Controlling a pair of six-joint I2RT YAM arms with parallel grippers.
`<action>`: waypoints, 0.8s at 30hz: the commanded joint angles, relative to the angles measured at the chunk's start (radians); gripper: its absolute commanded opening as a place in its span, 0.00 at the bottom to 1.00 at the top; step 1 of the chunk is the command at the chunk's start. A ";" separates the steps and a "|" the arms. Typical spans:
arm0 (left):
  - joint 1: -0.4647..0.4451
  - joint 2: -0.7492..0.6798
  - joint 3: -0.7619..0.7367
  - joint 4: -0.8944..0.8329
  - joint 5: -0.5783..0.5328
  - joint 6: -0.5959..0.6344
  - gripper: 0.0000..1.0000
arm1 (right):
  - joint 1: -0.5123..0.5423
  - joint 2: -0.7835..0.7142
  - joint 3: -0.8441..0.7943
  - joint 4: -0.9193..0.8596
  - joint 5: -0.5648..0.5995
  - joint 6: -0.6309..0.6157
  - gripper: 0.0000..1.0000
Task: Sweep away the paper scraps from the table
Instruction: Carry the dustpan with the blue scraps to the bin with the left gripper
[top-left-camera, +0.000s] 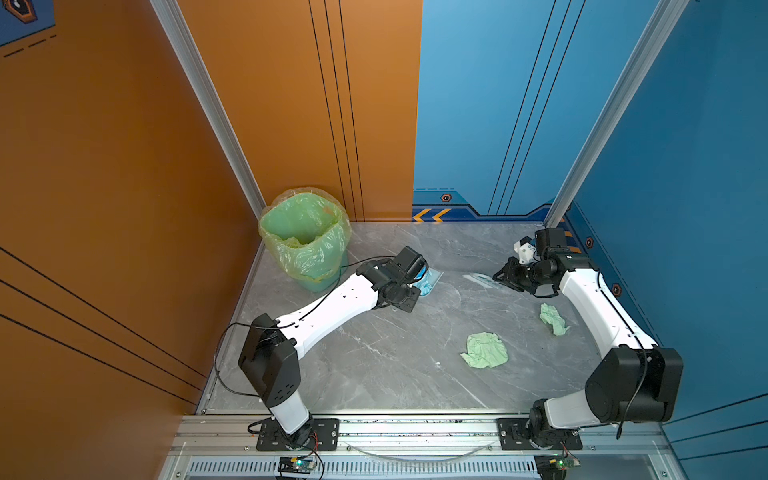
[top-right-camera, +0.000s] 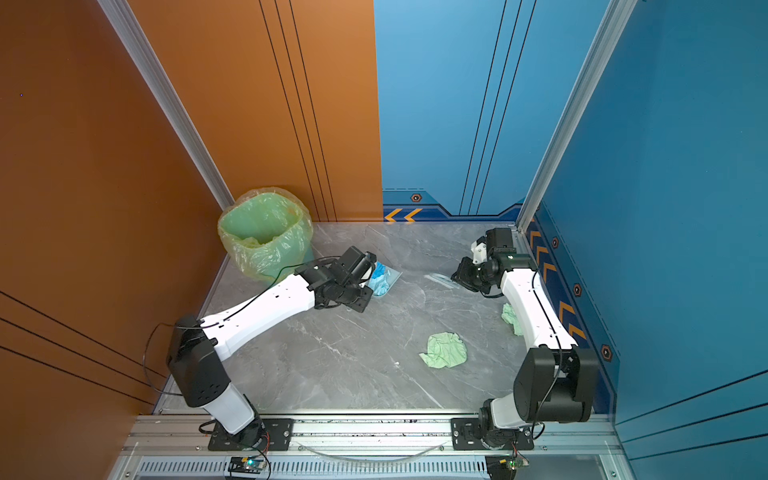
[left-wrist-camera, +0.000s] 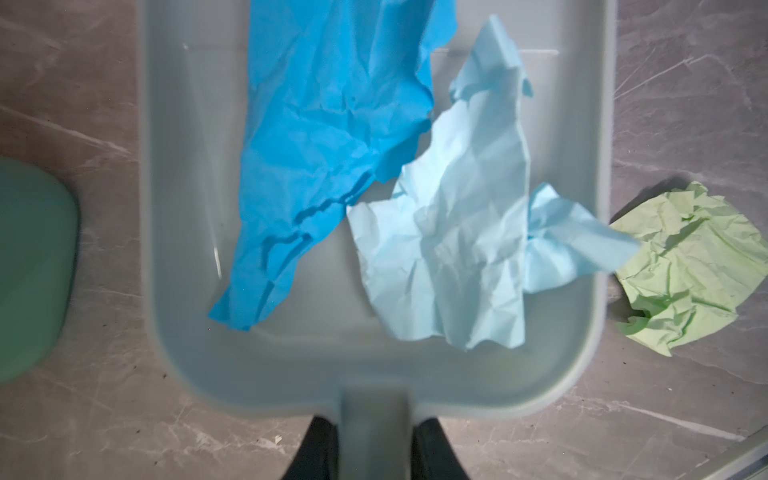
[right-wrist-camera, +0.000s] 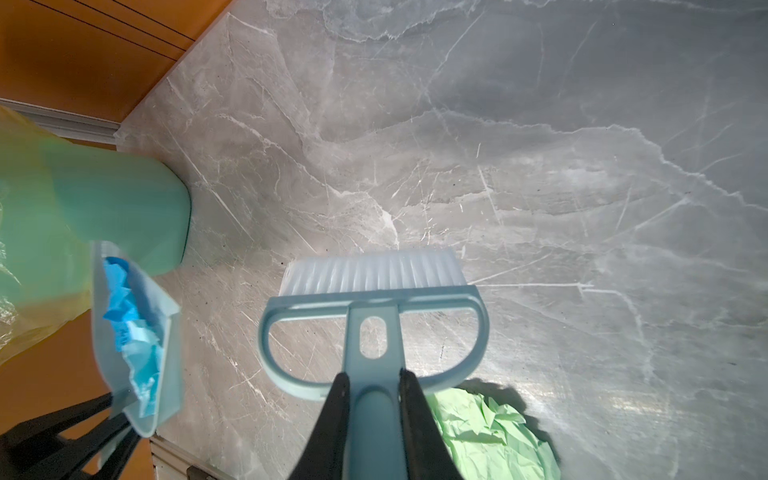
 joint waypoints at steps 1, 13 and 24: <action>0.042 -0.062 0.049 -0.082 -0.035 0.017 0.00 | -0.002 0.013 -0.016 0.013 -0.007 0.005 0.00; 0.207 -0.171 0.145 -0.095 -0.053 0.072 0.00 | -0.004 0.038 -0.023 0.014 -0.009 -0.004 0.00; 0.444 -0.148 0.329 -0.133 -0.075 0.169 0.00 | -0.002 0.044 -0.030 0.013 -0.010 -0.001 0.00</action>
